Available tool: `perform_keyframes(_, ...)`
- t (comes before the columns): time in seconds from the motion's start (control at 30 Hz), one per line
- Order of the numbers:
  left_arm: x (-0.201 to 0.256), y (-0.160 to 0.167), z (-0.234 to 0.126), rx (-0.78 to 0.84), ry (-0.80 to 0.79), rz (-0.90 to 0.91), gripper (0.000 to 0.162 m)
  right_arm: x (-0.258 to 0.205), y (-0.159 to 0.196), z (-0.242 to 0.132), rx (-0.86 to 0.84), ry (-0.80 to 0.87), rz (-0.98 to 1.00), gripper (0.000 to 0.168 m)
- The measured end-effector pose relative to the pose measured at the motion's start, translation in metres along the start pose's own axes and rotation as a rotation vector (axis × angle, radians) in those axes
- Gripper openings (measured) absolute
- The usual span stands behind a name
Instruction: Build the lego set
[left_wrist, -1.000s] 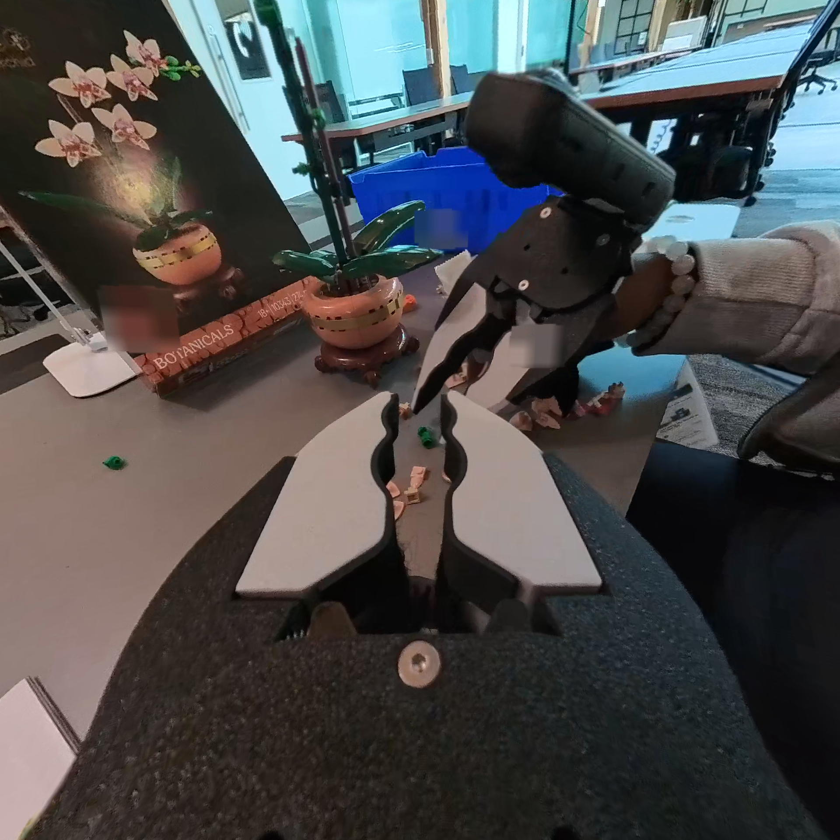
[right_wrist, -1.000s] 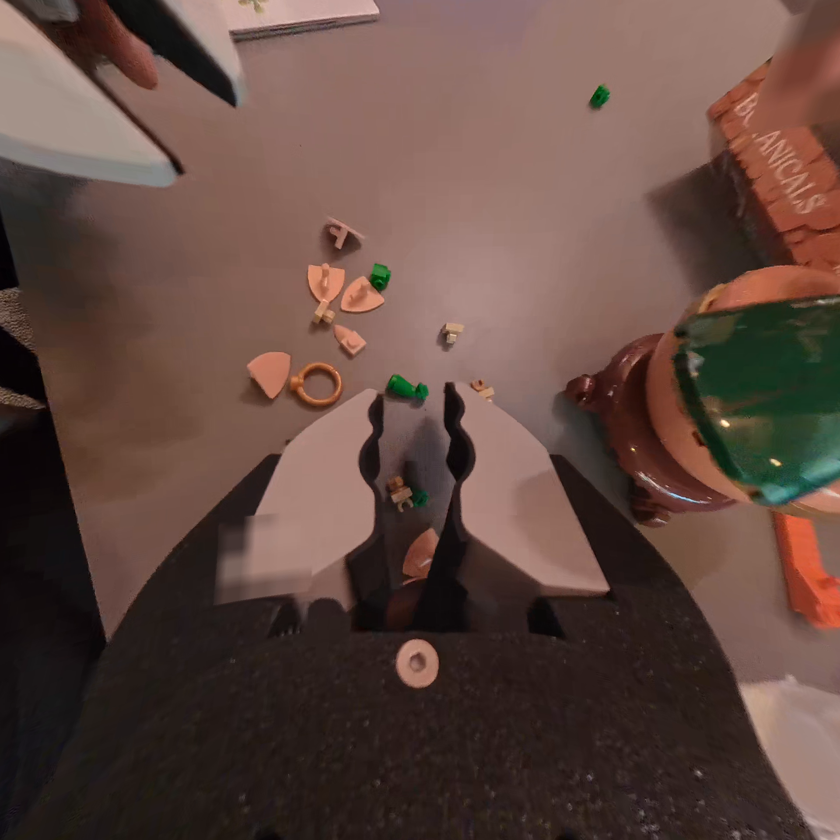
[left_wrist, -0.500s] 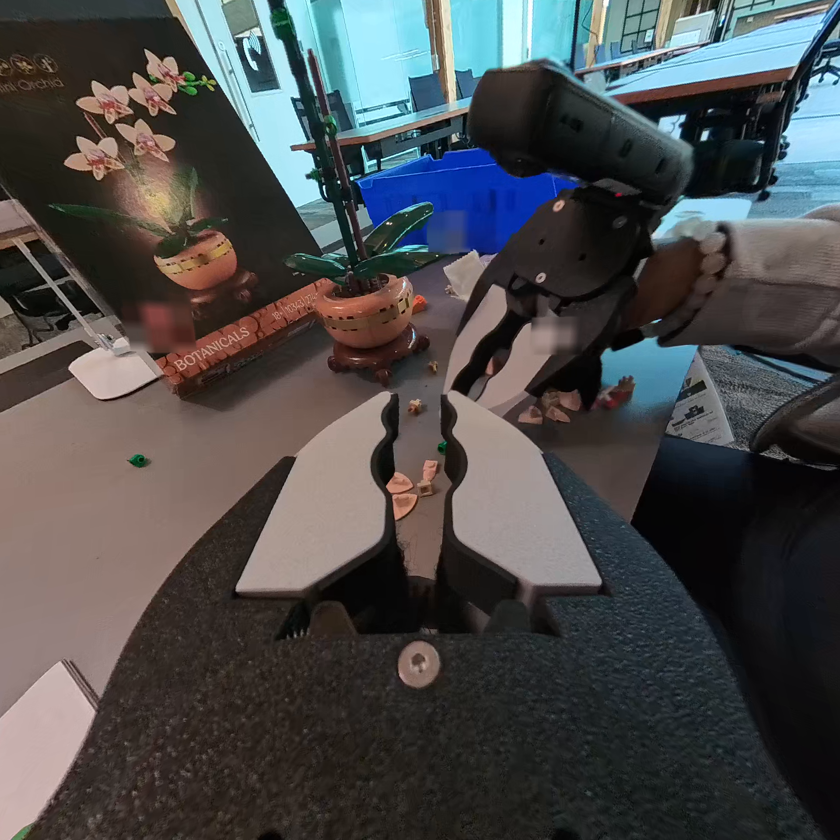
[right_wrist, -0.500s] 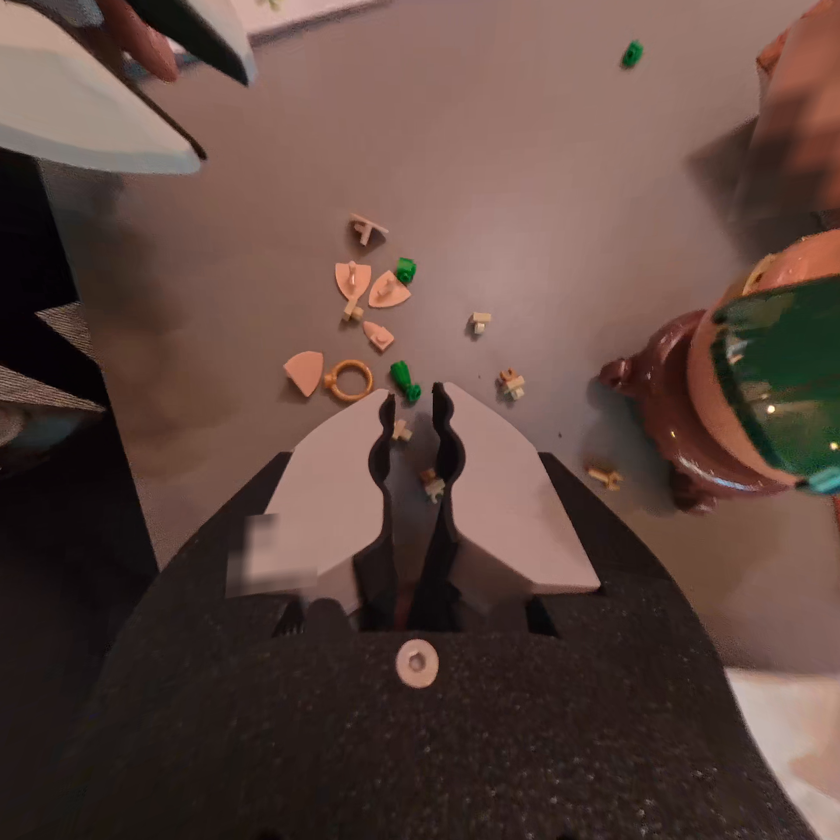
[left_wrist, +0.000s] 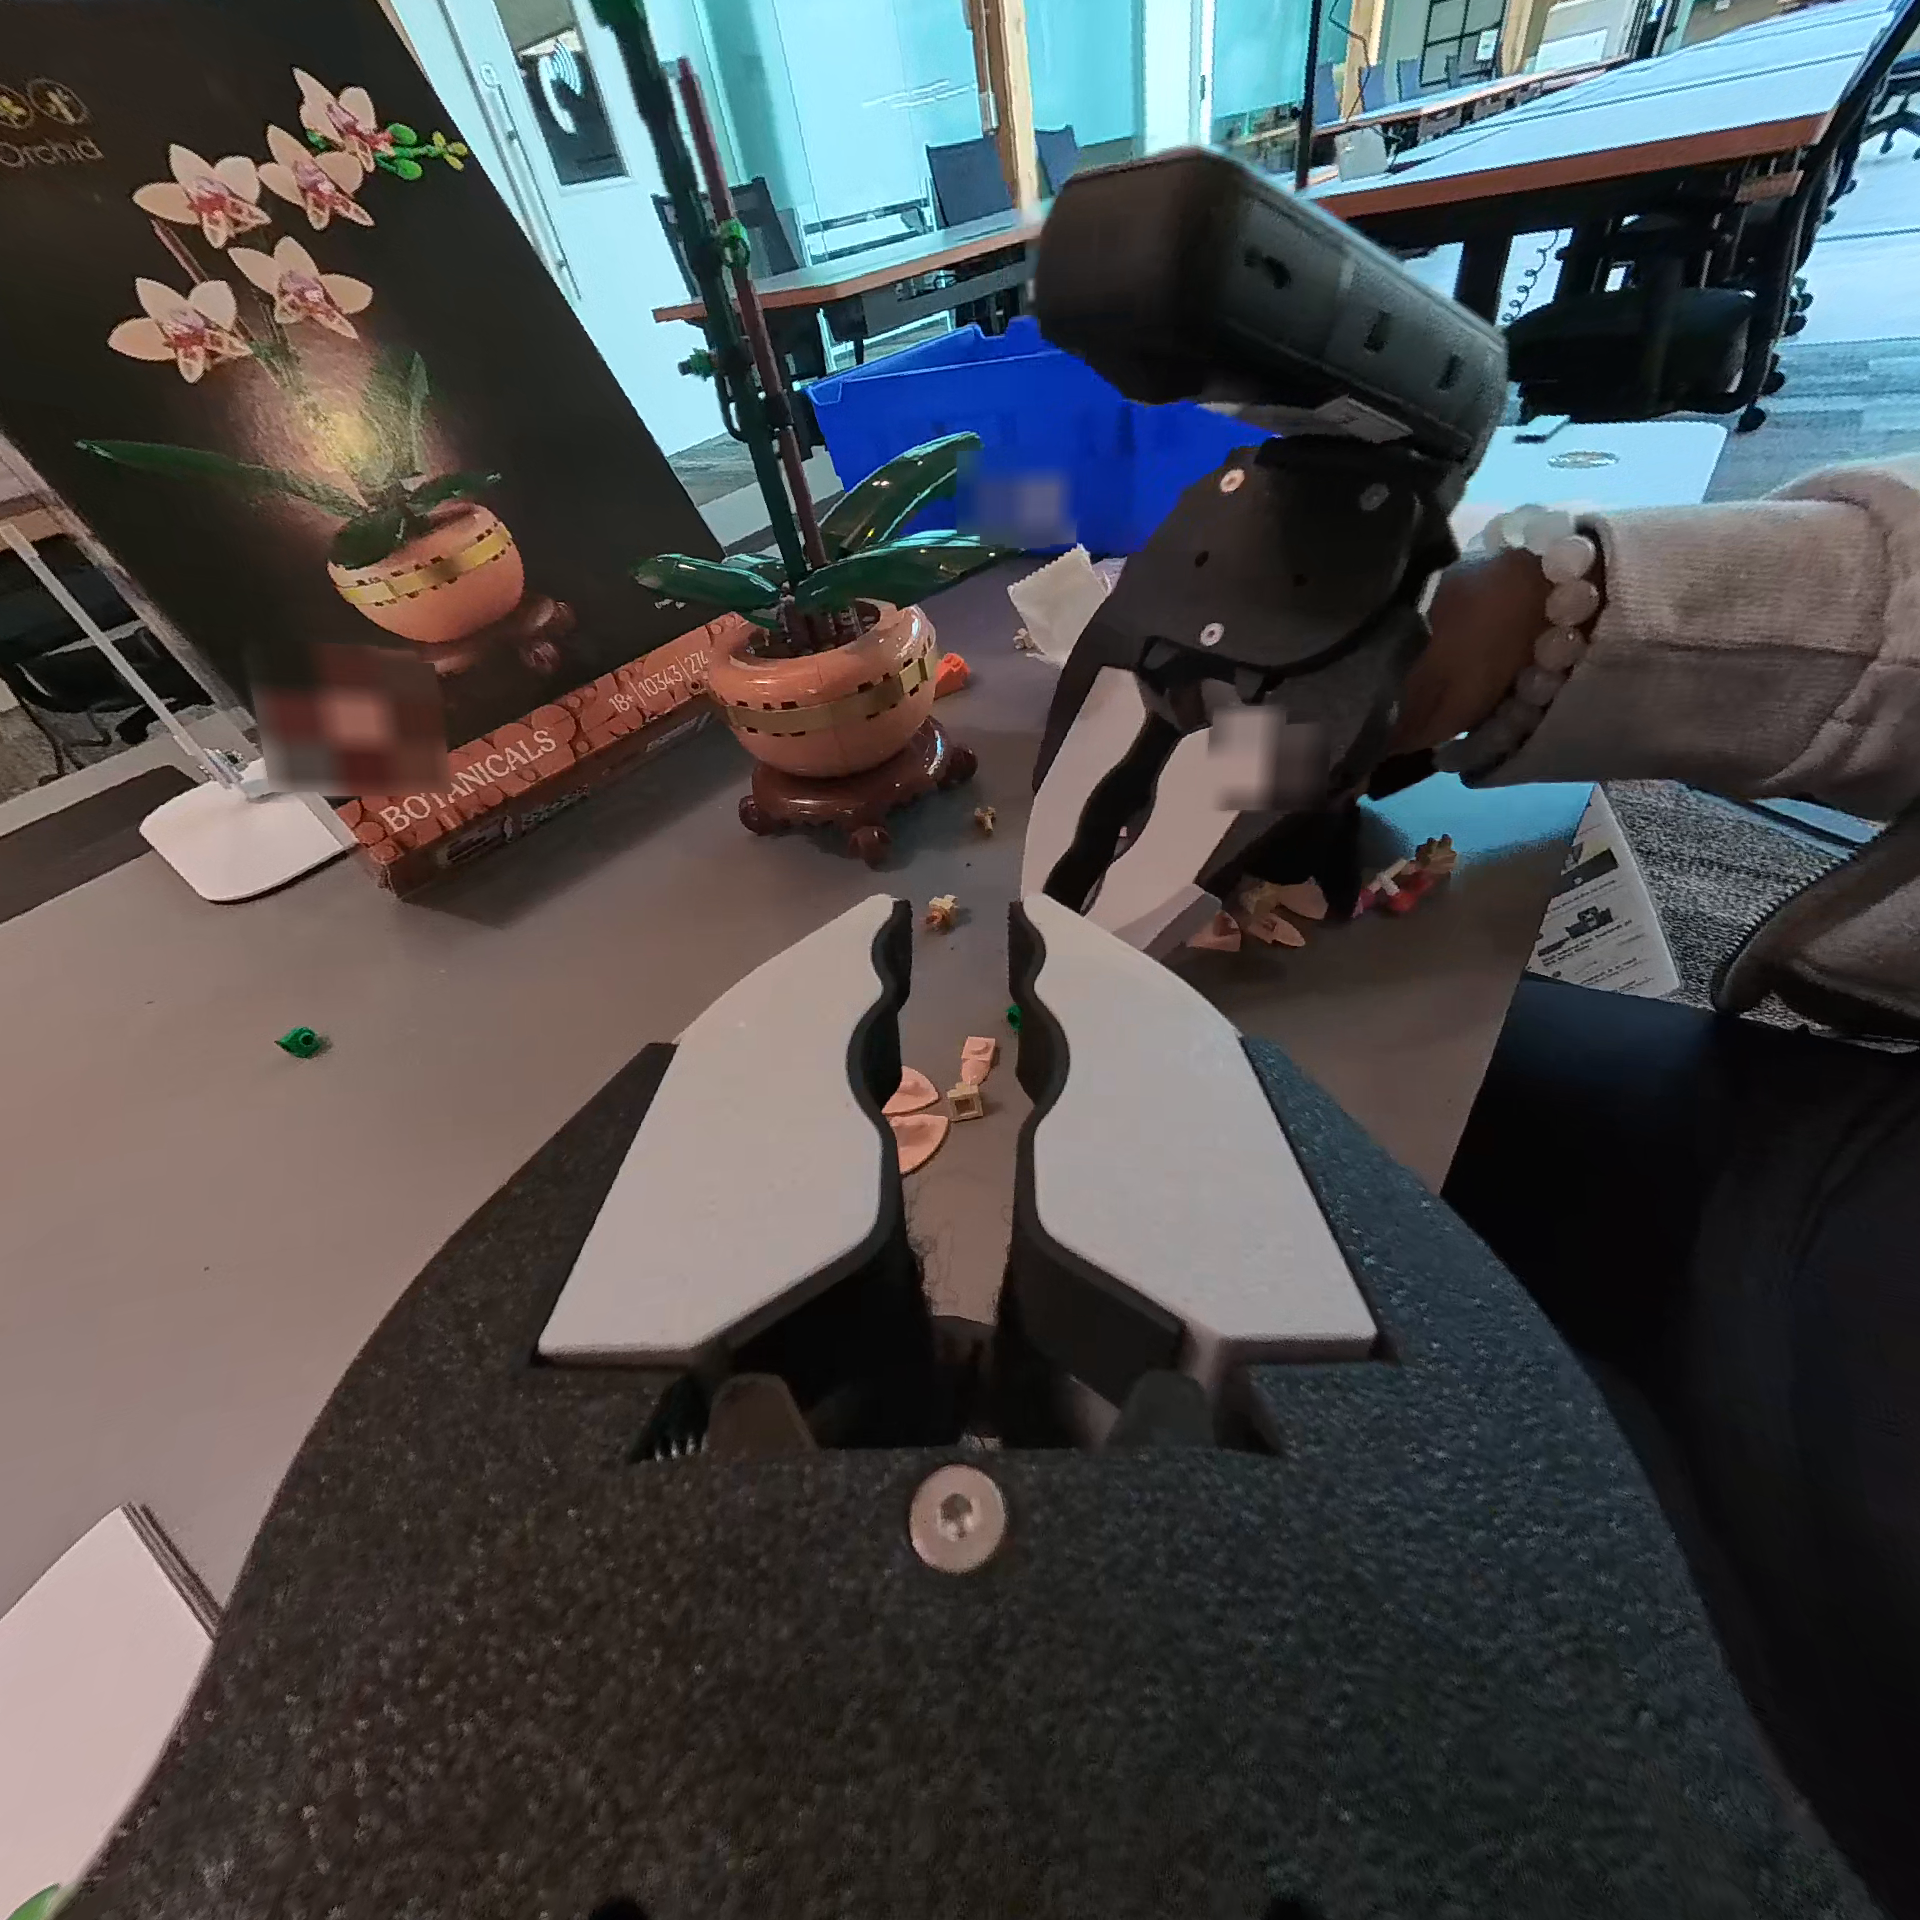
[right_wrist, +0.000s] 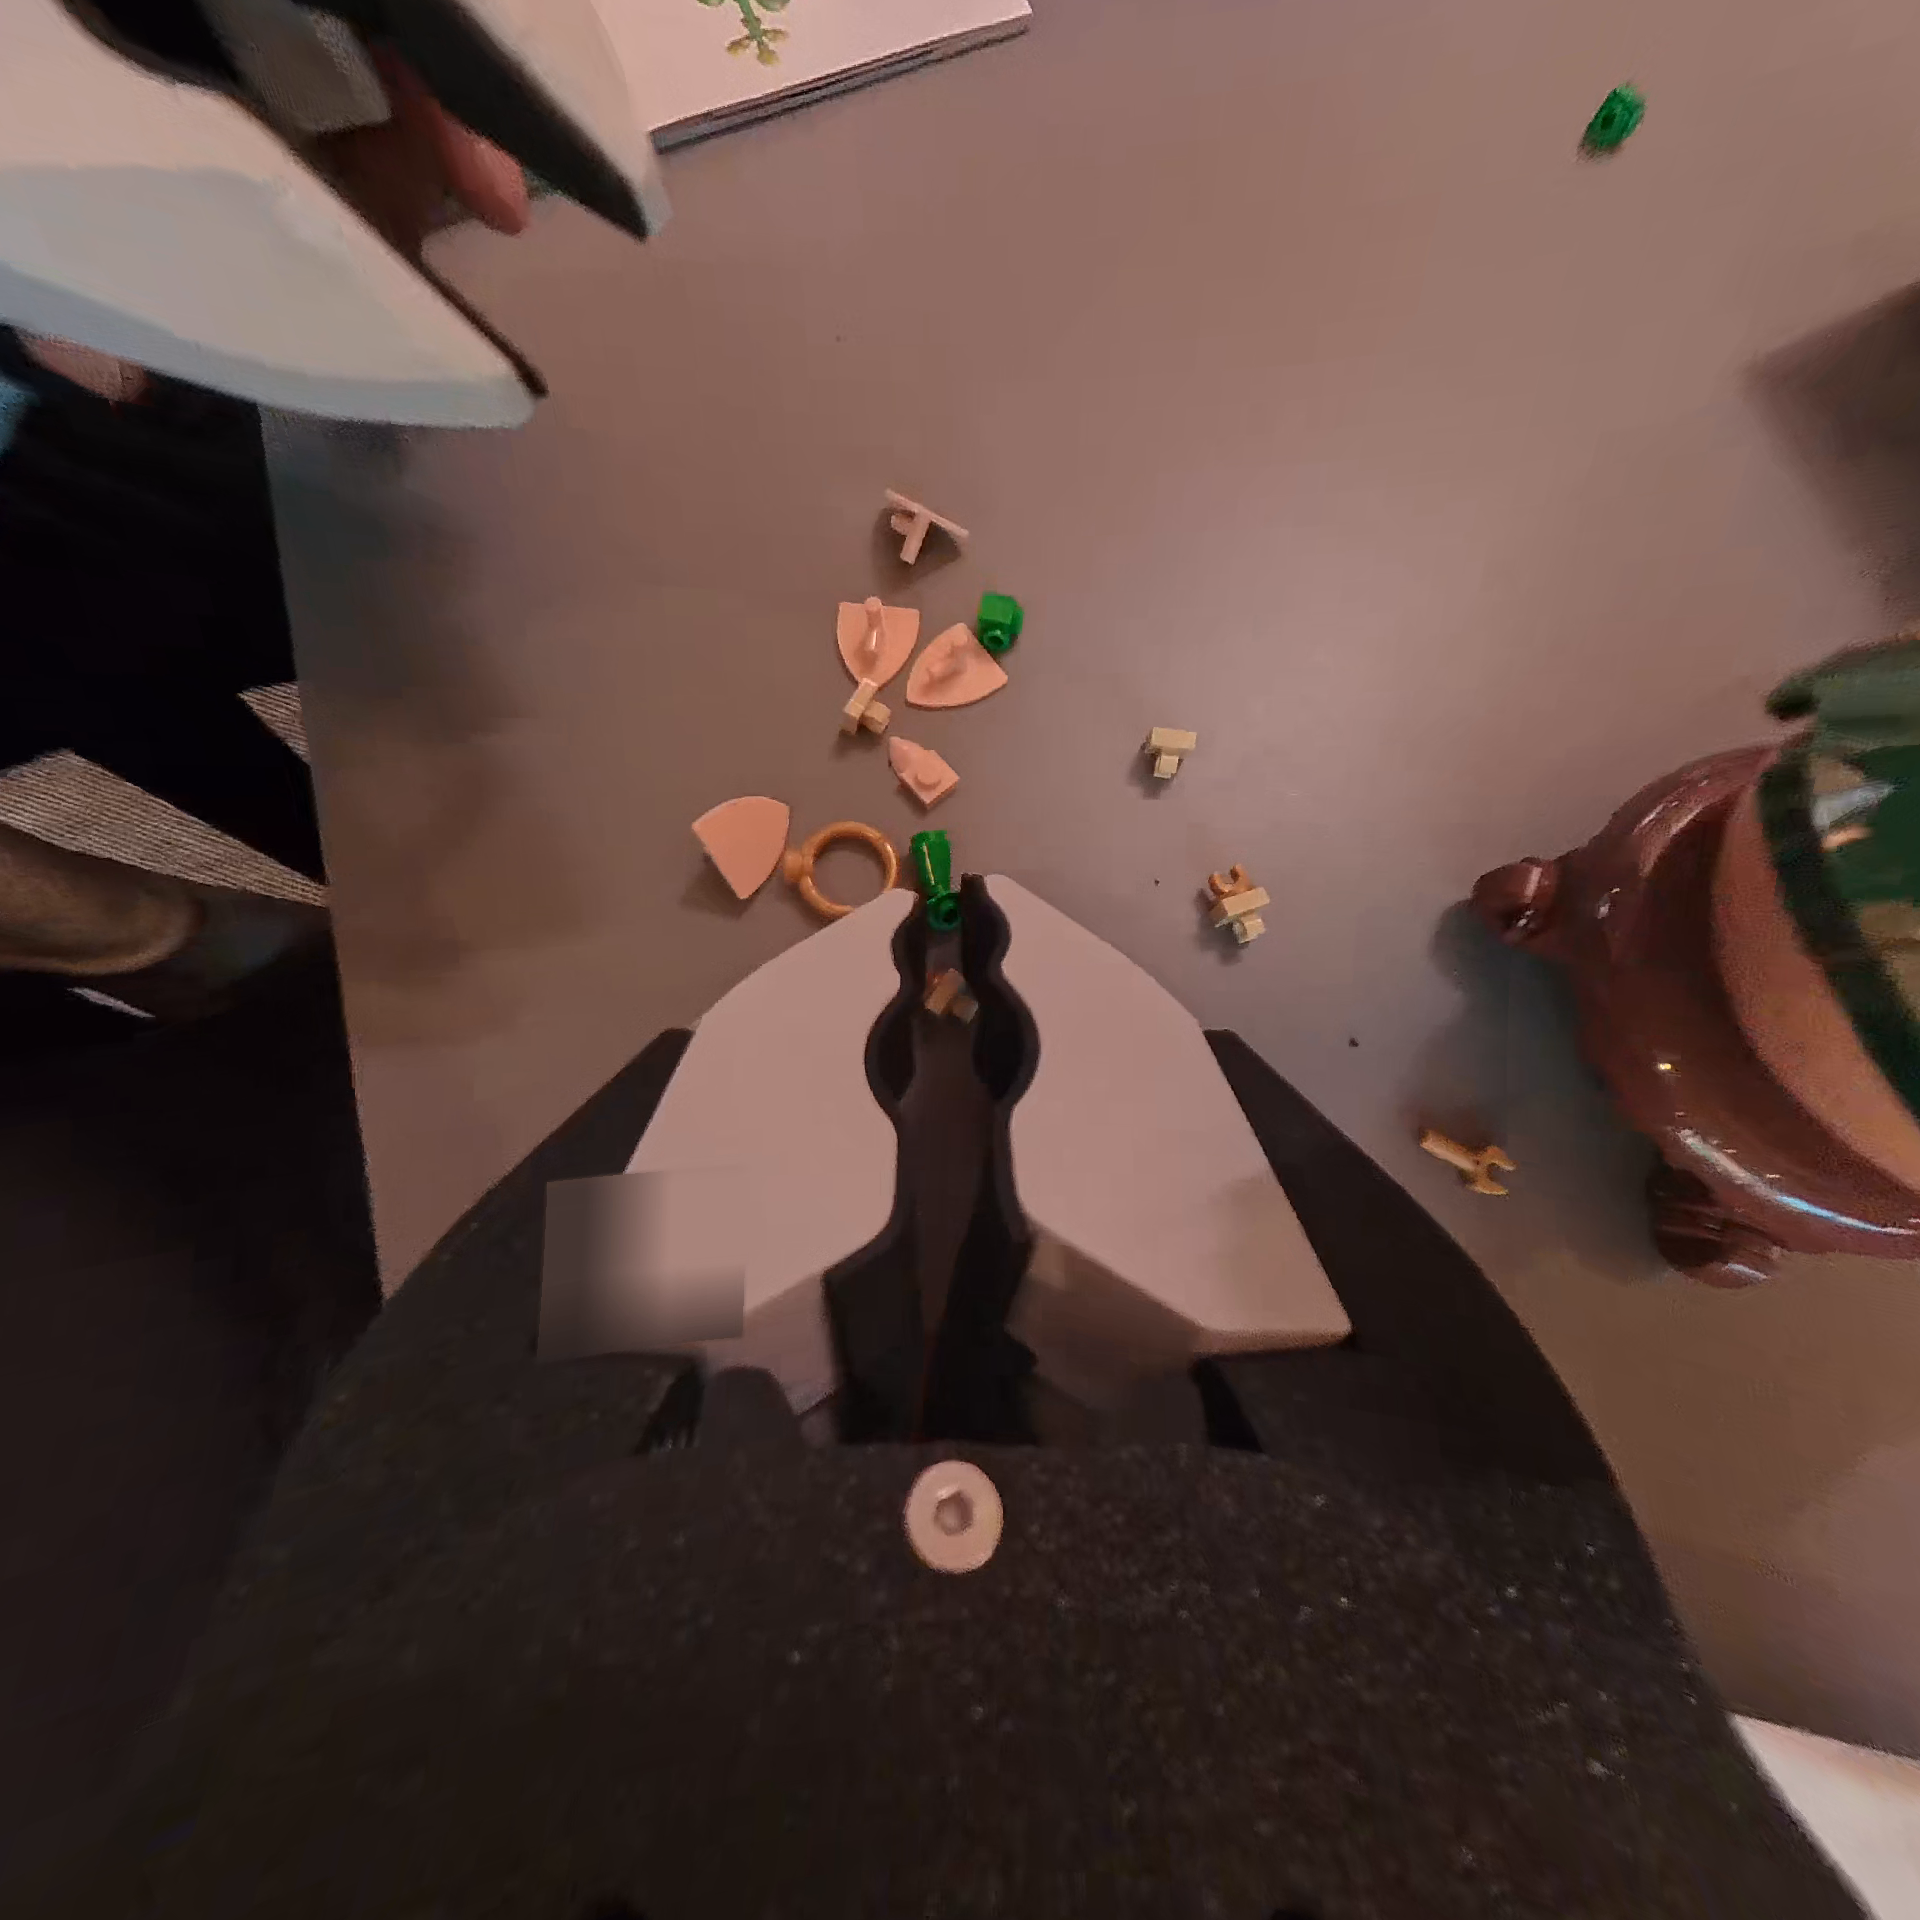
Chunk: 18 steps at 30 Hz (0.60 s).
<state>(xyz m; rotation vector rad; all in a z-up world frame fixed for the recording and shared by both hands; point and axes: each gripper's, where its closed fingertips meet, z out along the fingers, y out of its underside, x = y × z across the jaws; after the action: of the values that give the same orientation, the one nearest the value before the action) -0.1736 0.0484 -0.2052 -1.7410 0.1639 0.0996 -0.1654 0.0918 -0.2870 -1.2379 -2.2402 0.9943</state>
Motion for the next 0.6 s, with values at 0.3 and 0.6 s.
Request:
perform_keyframes(0.3, 0.025, -0.012, 0.009, 0.072, 0.219, -0.286, 0.03, -0.008, -0.036, -0.048, 0.164, 0.301, -0.528, 0.005)
perform_keyframes(0.6, 0.07, -0.015, 0.031, -0.106, 0.458, -0.243, 0.023, -0.046, -0.039, -0.086, 0.106, 0.302, -1.097, 0.005)
